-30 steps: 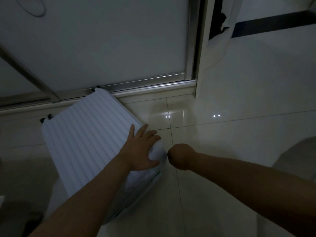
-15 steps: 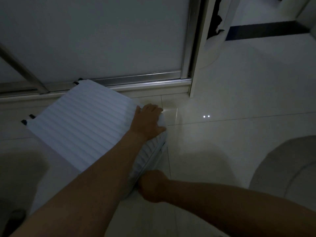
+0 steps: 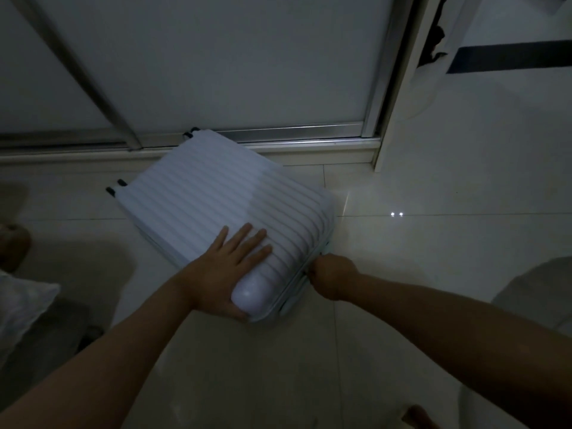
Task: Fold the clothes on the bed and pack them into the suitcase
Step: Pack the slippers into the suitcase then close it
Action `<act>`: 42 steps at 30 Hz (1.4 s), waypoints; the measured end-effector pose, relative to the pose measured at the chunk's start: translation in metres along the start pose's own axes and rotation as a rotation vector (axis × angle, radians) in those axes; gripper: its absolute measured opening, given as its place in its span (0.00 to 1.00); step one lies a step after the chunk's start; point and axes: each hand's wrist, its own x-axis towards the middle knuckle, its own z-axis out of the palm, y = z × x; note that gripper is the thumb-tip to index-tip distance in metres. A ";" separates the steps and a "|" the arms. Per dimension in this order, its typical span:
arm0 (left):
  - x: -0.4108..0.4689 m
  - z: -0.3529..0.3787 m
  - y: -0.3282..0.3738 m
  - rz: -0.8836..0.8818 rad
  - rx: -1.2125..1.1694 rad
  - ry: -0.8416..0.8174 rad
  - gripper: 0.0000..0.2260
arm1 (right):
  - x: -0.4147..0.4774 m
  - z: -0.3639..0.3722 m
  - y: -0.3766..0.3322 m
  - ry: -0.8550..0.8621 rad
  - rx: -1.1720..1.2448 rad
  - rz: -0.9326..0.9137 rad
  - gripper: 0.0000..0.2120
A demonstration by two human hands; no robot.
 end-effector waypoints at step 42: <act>0.125 0.013 -0.029 -0.278 -0.051 0.303 0.48 | 0.032 0.034 -0.029 0.293 0.136 0.132 0.15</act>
